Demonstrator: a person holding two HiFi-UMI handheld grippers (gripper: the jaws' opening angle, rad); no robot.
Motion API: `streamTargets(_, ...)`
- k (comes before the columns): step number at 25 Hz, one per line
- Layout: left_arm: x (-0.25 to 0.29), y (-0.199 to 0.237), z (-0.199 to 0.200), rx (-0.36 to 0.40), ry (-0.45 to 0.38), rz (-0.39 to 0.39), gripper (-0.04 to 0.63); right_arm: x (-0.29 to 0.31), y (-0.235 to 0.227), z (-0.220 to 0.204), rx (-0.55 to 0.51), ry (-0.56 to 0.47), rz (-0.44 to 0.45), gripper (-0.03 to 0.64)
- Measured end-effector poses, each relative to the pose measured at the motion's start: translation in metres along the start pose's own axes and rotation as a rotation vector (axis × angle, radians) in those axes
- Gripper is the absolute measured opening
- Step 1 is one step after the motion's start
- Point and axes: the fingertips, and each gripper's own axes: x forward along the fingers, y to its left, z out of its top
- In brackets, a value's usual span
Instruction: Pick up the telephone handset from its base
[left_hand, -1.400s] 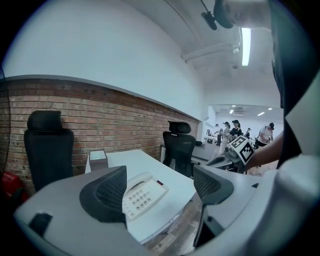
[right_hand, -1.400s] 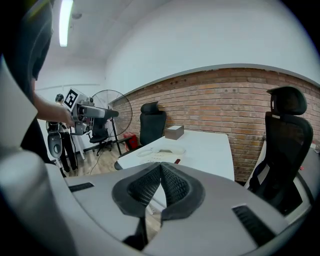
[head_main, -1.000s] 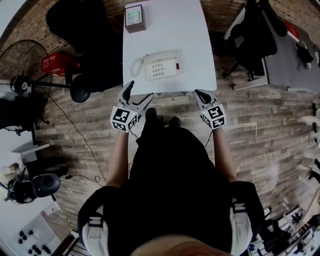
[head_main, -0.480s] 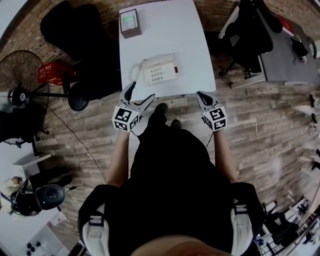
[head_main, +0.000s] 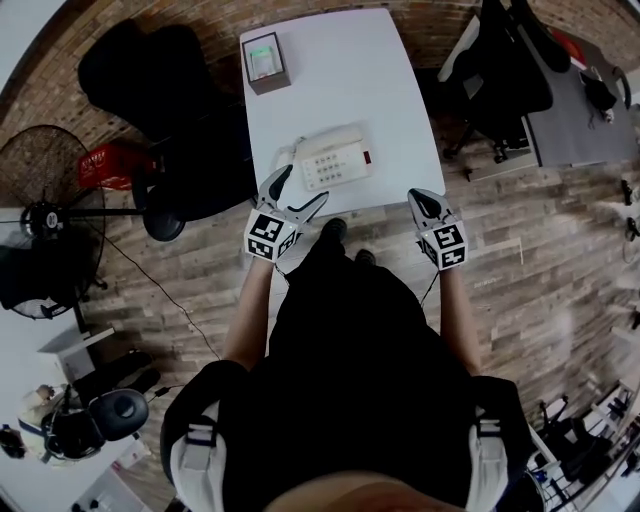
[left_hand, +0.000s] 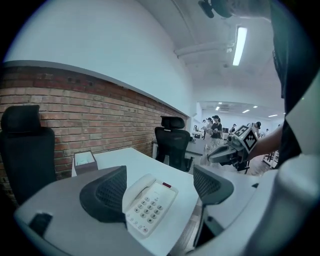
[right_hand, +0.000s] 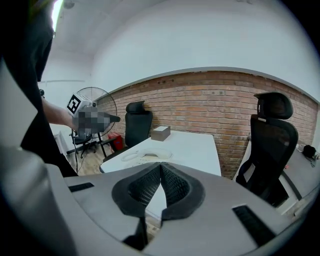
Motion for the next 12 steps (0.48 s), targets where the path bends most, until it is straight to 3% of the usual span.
streamTargets(7,0.021,0.033,-0.001,0.015,0.011,-0.074,0.408,0.019,0.001,0.008,0.01,0.023,-0.06,-0.002)
streamTargets(12,0.038,0.048,-0.007,0.065,0.05,-0.114,0.408,0.026,-0.002,0.012,0.018,0.039,-0.09,-0.002)
